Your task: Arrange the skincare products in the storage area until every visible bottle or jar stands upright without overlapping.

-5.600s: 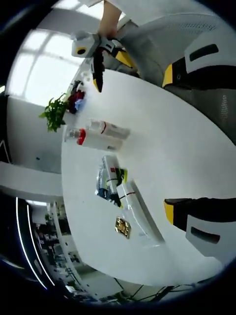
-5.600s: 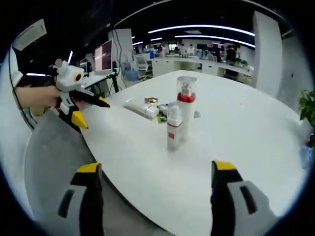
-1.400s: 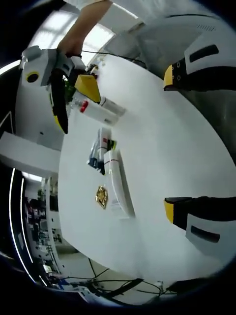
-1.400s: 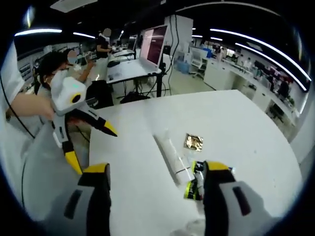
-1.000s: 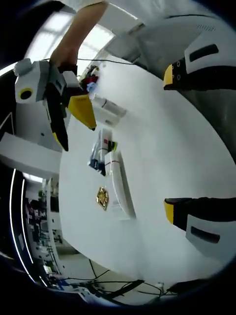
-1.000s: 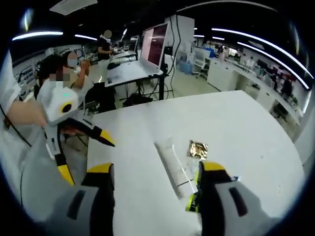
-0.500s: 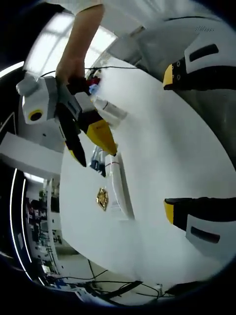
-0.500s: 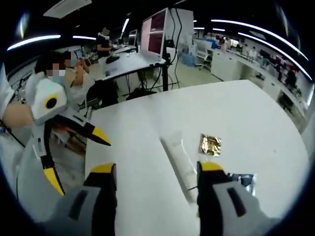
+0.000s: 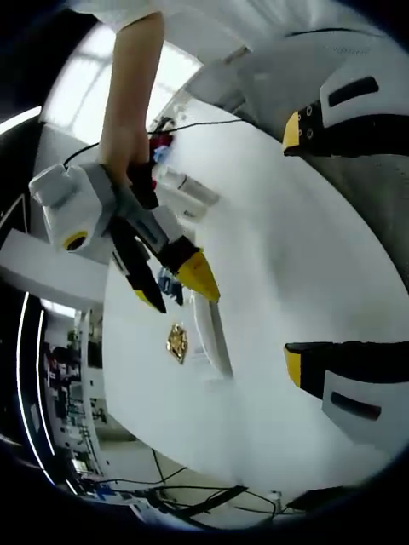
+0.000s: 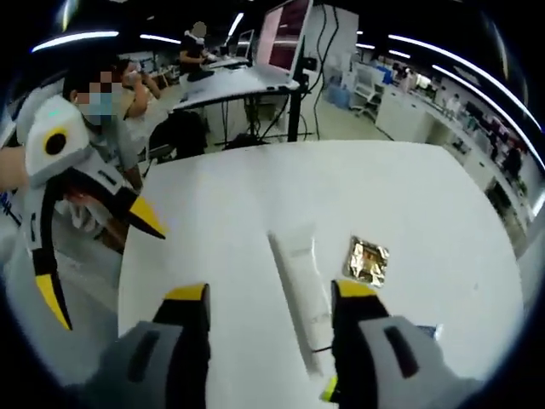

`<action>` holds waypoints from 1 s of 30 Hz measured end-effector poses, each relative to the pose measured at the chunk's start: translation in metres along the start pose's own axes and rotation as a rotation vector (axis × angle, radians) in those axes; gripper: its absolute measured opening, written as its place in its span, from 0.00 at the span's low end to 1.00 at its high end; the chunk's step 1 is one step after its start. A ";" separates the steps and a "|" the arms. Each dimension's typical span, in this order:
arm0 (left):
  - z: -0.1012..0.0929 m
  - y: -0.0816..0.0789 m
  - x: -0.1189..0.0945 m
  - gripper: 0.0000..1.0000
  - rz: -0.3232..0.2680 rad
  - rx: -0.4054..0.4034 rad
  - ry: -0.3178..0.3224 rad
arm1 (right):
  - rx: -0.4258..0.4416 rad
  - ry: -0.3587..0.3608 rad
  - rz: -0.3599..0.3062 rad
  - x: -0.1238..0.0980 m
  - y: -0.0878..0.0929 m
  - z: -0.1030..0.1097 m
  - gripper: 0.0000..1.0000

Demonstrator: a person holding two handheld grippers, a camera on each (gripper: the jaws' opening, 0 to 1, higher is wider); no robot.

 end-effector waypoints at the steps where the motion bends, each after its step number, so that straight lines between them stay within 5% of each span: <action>1: 0.001 0.001 0.000 0.88 -0.001 -0.002 -0.001 | -0.008 -0.002 0.007 0.002 0.001 0.000 0.57; 26: 0.016 -0.002 -0.005 0.87 -0.043 -0.048 -0.008 | 0.002 0.013 0.035 0.049 0.005 -0.026 0.49; 30: 0.016 -0.001 -0.004 0.87 -0.041 -0.057 -0.003 | 0.005 0.013 0.038 0.054 0.004 -0.034 0.41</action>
Point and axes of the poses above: the point that each gripper's makers call its tool centre point, and the gripper's own axes: x roughly forward along the fingers, z roughly to its left, y roughly out of its underside, the point moved 5 cm from there along -x, roughly backward along the fingers, and after that the axes turned 4 degrees about -y, right-handed, at the moved point
